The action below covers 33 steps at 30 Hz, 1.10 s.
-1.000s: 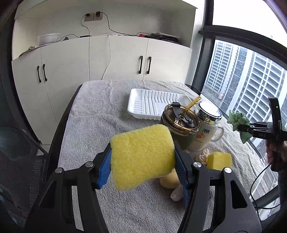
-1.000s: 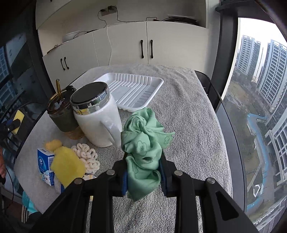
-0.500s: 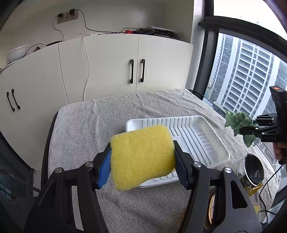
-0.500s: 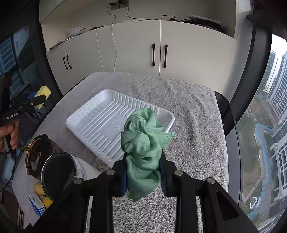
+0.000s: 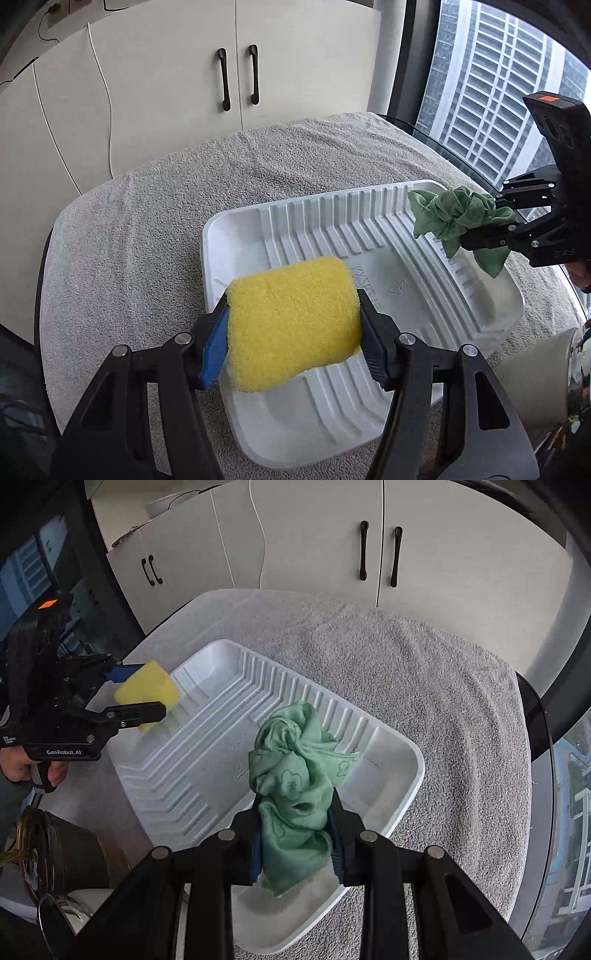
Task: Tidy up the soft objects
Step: 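Lower and release the cloth with the right tool while the left tool releases the sponge in the tray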
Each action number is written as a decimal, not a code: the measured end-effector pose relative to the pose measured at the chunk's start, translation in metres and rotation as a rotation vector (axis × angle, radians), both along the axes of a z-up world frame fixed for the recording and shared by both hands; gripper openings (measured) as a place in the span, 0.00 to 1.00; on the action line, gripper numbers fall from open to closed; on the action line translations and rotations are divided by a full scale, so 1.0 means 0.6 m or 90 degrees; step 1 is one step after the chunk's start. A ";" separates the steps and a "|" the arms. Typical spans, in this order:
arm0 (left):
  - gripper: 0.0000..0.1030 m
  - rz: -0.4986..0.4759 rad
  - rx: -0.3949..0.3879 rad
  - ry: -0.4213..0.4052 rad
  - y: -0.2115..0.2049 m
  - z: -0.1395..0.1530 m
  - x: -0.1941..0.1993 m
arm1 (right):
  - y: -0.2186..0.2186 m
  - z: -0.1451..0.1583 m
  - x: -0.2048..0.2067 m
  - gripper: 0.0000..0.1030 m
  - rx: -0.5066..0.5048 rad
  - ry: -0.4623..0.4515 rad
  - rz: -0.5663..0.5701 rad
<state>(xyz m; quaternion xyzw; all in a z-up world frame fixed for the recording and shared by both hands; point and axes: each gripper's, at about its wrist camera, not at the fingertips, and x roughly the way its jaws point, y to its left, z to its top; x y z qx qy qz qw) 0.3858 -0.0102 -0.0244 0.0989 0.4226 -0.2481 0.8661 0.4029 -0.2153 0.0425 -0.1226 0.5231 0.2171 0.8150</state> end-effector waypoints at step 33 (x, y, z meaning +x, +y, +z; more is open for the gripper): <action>0.77 0.031 -0.019 0.037 0.003 -0.041 -0.009 | -0.004 -0.036 0.001 0.58 -0.027 -0.016 -0.027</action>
